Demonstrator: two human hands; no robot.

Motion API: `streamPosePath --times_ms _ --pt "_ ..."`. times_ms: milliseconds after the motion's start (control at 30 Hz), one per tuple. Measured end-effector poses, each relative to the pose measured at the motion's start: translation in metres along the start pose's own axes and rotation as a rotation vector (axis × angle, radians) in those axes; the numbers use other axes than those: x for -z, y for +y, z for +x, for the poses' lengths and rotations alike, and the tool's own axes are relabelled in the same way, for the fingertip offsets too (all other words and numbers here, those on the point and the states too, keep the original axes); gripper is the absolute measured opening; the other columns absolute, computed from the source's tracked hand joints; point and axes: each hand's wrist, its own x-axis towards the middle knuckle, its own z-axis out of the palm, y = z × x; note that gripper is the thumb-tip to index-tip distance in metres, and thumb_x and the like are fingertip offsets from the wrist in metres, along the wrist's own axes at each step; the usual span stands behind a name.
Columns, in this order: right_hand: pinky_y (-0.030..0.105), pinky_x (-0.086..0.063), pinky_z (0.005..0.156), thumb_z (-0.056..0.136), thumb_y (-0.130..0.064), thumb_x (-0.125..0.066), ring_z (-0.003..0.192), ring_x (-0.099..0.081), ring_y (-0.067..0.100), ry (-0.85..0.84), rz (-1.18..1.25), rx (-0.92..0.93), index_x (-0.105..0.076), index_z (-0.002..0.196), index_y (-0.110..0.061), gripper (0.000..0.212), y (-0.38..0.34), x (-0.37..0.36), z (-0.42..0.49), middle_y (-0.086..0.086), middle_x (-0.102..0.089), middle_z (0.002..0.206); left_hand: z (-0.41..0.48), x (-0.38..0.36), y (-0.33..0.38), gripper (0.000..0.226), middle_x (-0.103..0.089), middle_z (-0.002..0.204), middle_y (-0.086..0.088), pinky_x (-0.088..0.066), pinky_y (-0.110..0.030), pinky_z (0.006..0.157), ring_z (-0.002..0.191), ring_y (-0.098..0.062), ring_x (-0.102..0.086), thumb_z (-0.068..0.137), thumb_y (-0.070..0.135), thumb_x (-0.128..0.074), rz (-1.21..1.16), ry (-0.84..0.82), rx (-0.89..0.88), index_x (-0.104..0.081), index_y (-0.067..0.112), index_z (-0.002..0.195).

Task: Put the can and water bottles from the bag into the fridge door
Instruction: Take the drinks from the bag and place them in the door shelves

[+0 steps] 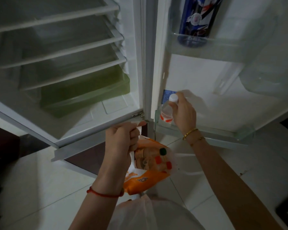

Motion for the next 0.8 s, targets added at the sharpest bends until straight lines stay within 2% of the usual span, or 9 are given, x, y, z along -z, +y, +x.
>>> streamPosePath --times_ms 133,233,333,400,467,567,667,733,800 --pt "0.029 -0.047 0.067 0.095 -0.037 -0.052 0.093 -0.065 0.027 -0.035 0.053 0.005 -0.051 0.121 -0.01 0.037 0.002 0.0 -0.004 0.01 -0.066 0.104 0.0 -0.003 0.002 0.026 -0.028 0.048 0.005 -0.019 -0.016 0.035 0.038 -0.005 -0.022 0.095 0.0 -0.043 -0.004 0.001 -0.001 -0.069 -0.006 0.095" --pt "0.017 -0.043 0.072 0.09 -0.039 -0.061 0.097 -0.058 0.015 0.001 0.165 -0.024 -0.05 0.12 -0.011 0.043 0.001 0.004 -0.016 0.006 -0.059 0.112 0.0 -0.005 0.004 0.025 -0.029 0.048 0.006 -0.019 -0.016 0.035 0.038 -0.005 -0.022 0.095 0.001 -0.045 -0.031 -0.004 -0.004 -0.067 -0.009 0.099" --pt "0.018 -0.037 0.059 0.089 -0.035 -0.064 0.069 -0.045 0.013 0.183 0.144 -0.106 -0.049 0.085 -0.014 0.026 0.007 0.011 -0.048 -0.001 -0.049 0.078 0.0 -0.005 0.006 0.025 -0.03 0.045 0.008 -0.019 -0.016 0.034 0.037 -0.003 -0.023 0.095 0.001 -0.044 -0.042 -0.007 -0.013 -0.067 -0.009 0.098" --pt "0.027 -0.032 0.053 0.091 -0.033 -0.059 0.052 -0.037 0.014 0.038 0.073 -0.247 -0.039 0.062 -0.018 0.038 0.02 0.003 -0.076 -0.006 -0.037 0.056 0.0 -0.007 0.006 0.025 -0.03 0.044 0.008 -0.019 -0.015 0.034 0.036 -0.003 -0.023 0.094 0.0 -0.044 -0.044 -0.009 -0.018 -0.068 -0.008 0.095" --pt "0.034 -0.043 0.057 0.094 -0.038 -0.053 0.049 -0.041 0.016 -0.326 -0.016 -0.374 -0.035 0.053 -0.018 0.049 0.032 -0.01 -0.102 -0.004 -0.038 0.05 0.0 -0.008 0.007 0.025 -0.03 0.043 0.008 -0.018 -0.015 0.034 0.036 -0.003 -0.022 0.094 -0.001 -0.044 -0.032 -0.012 -0.016 -0.068 -0.005 0.09" --pt "0.038 -0.056 0.075 0.094 -0.047 -0.048 0.067 -0.063 0.028 -0.74 -0.073 -0.436 -0.052 0.069 -0.012 0.044 0.039 -0.028 -0.125 0.009 -0.062 0.066 0.0 -0.008 0.008 0.027 -0.03 0.043 0.008 -0.018 -0.015 0.033 0.035 -0.003 -0.022 0.094 0.0 -0.043 -0.031 -0.026 -0.018 -0.068 -0.003 0.085" --pt "0.033 -0.052 0.074 0.09 -0.046 -0.056 0.076 -0.063 0.023 -0.729 0.178 -0.507 -0.064 0.1 -0.014 0.035 0.035 -0.047 -0.136 0.005 -0.067 0.084 -0.002 -0.007 0.008 0.026 -0.031 0.045 0.007 -0.019 -0.015 0.033 0.036 -0.003 -0.022 0.094 0.0 -0.044 -0.036 -0.042 -0.015 -0.069 -0.006 0.095" --pt "0.044 -0.057 0.081 0.085 -0.043 -0.062 0.081 -0.068 0.028 -0.713 0.339 -0.581 -0.066 0.099 -0.013 0.034 0.036 -0.061 -0.142 0.01 -0.071 0.089 -0.003 -0.008 0.008 0.025 -0.029 0.046 0.007 -0.018 -0.015 0.034 0.036 -0.003 -0.022 0.093 0.001 -0.044 -0.034 -0.05 -0.013 -0.069 -0.006 0.095" --pt "0.05 -0.055 0.088 0.085 -0.037 -0.064 0.092 -0.067 0.03 -0.763 0.337 -0.643 -0.067 0.101 -0.009 0.032 0.041 -0.073 -0.15 0.015 -0.071 0.097 -0.005 -0.007 0.009 0.025 -0.029 0.046 0.007 -0.017 -0.015 0.035 0.036 -0.004 -0.021 0.093 0.001 -0.045 -0.021 -0.054 -0.017 -0.069 -0.007 0.095"
